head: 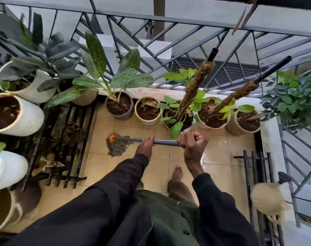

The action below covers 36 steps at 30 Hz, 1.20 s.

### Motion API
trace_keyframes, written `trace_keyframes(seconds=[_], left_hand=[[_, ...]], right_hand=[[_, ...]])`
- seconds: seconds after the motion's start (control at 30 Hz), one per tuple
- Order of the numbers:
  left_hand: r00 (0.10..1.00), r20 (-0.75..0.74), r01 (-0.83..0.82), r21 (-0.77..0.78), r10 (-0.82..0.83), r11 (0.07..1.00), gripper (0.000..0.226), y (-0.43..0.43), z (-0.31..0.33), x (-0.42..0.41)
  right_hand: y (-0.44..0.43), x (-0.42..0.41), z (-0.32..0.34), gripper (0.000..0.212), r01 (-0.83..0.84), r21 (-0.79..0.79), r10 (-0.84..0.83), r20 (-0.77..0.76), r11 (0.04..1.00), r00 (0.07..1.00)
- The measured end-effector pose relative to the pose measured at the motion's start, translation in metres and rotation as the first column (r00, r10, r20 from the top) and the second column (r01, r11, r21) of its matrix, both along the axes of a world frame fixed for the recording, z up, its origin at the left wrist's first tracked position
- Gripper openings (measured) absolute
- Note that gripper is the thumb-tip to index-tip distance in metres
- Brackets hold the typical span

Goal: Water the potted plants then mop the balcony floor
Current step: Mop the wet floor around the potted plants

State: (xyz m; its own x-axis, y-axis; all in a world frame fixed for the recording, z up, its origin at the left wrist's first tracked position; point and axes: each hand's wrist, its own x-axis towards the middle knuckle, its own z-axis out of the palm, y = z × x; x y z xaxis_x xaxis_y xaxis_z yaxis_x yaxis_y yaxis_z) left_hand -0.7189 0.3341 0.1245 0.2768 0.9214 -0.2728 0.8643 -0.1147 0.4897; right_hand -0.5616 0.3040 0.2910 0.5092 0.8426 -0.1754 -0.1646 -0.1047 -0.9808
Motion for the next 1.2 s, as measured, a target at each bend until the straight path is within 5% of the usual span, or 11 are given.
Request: trace_keyframes(seconds=[0.33,0.7,0.97,1.2], left_hand=[[0.987,0.134,-0.1,0.107,0.085,0.989,0.029,0.012,0.034,-0.042],[0.936,0.351,-0.089,0.239,0.0,0.967,0.023,0.082,0.078,-0.028],[0.93,0.365,-0.064,0.052,0.04,0.997,0.031,0.117,0.03,-0.062],[0.892,0.4,-0.172,-0.127,0.209,0.977,0.011,0.135,0.054,-0.043]], right_hand=[[0.036,-0.05,0.064,0.054,-0.156,0.244,0.145,0.063,0.957,0.987],[0.079,-0.077,0.114,0.042,-0.189,0.373,0.072,0.306,0.908,0.949],[0.089,-0.112,0.078,0.044,-0.4,0.238,0.188,0.603,0.885,0.775],[0.136,-0.099,0.08,0.04,-0.238,0.132,0.16,0.434,0.962,0.887]])
